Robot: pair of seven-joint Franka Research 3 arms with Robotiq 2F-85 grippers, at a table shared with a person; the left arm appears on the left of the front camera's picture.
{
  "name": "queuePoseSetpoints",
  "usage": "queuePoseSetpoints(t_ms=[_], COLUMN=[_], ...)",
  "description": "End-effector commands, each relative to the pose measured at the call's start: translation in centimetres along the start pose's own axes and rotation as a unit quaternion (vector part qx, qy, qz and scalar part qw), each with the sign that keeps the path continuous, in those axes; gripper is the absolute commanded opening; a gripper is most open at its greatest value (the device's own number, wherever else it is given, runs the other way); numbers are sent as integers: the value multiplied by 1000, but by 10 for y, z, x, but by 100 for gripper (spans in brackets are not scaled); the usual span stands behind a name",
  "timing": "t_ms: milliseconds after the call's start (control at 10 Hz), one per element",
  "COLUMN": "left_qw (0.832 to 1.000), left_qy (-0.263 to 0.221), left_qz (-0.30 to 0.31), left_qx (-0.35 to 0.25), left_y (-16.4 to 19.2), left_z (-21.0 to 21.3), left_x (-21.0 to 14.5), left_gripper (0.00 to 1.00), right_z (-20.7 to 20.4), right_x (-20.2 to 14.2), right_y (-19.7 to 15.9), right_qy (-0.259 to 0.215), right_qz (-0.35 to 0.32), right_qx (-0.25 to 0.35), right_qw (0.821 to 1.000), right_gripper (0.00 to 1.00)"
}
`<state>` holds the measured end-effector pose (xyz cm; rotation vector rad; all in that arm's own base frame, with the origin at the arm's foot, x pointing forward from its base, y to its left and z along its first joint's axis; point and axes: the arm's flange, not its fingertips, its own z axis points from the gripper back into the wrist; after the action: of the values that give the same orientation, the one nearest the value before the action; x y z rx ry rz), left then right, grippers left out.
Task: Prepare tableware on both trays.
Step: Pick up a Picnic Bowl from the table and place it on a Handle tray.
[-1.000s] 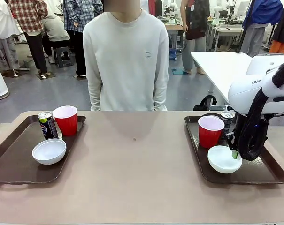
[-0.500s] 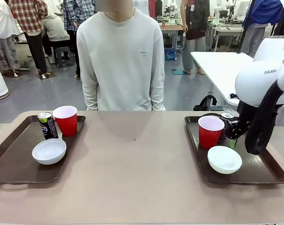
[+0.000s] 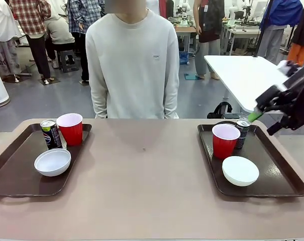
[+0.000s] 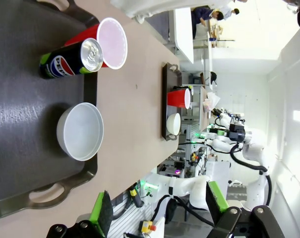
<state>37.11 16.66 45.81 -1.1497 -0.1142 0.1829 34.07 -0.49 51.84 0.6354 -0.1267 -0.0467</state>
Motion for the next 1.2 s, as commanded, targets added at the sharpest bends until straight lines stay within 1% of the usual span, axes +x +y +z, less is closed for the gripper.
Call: queuePoseSetpoints(t_ms=[0, 200, 300, 400, 700, 1000, 1100], left_qw=[1000, 1000, 1000, 1000, 1000, 1000, 1000], left_qy=[0, 0, 0, 0, 0, 0, 0], left_qz=[-3, -3, -3, -3, -3, -3, -3], left_qx=[-4, -4, -4, -4, -4, -4, -4], left_y=[-1, -1, -1, -1, -1, -1, -1], left_z=[2, 2, 2, 2, 2, 2, 2], left_x=[-1, -1, -1, -1, -1, -1, -1], left_gripper=[100, 100, 100, 100, 100, 100, 100], right_z=[14, 36, 45, 48, 57, 64, 65], right_x=[14, 19, 17, 15, 13, 17, 17], right_y=[-34, -78, -99, -112, -140, -173, -178], right_qy=[-16, 11, 29, 49, 85, 107, 109], right_qz=[-94, -165, -144, -131, -111, -75, -49], right_qx=[168, 263, 269, 232, 197, 198, 207], right_qw=[981, 950, 952, 963, 970, 971, 971], right_gripper=[86, 86, 86, 86, 86, 86, 86])
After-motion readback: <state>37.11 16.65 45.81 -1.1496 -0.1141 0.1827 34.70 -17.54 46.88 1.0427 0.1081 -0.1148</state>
